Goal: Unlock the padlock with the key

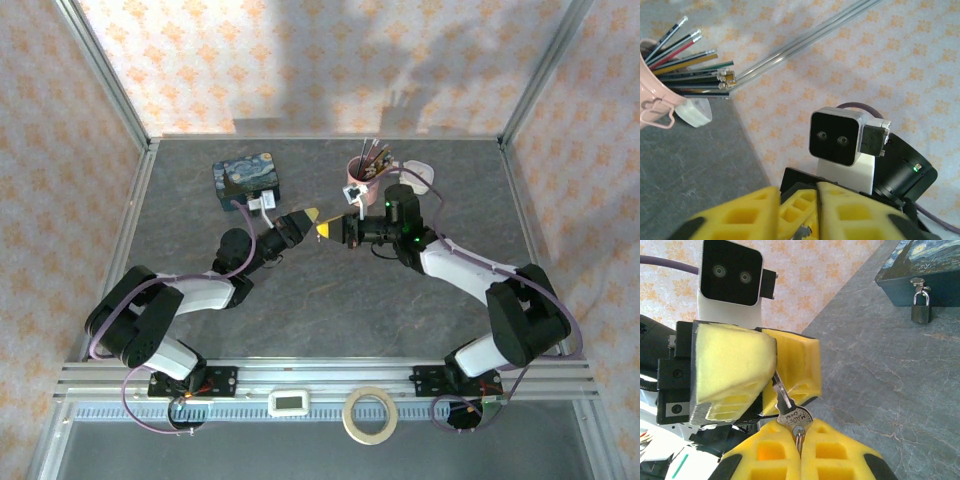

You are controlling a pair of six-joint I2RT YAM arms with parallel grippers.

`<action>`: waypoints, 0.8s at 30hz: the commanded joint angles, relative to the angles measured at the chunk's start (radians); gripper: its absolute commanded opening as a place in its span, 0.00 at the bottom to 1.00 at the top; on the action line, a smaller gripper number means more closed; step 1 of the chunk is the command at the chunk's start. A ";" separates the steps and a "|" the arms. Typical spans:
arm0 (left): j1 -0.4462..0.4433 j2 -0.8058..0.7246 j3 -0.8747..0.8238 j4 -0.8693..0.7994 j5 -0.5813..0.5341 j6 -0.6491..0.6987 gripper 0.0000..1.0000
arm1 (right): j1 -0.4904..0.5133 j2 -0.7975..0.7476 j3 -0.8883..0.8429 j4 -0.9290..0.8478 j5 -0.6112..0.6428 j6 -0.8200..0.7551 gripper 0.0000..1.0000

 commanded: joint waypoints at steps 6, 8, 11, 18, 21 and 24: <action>-0.003 -0.009 0.034 -0.037 -0.013 0.008 0.00 | -0.006 -0.008 0.040 -0.005 0.000 -0.029 0.09; -0.003 -0.026 0.052 -0.130 -0.035 0.009 0.00 | -0.006 -0.027 0.064 -0.090 0.055 -0.096 0.26; -0.006 -0.061 0.088 -0.305 -0.082 0.018 0.00 | -0.006 -0.088 0.087 -0.207 0.187 -0.204 0.41; -0.008 -0.102 0.169 -0.603 -0.162 0.034 0.00 | 0.069 -0.180 0.089 -0.317 0.480 -0.369 0.45; -0.007 -0.096 0.187 -0.640 -0.160 0.025 0.00 | 0.130 -0.180 0.067 -0.310 0.559 -0.448 0.44; -0.008 -0.092 0.192 -0.644 -0.158 0.011 0.00 | 0.163 -0.177 0.035 -0.262 0.622 -0.489 0.43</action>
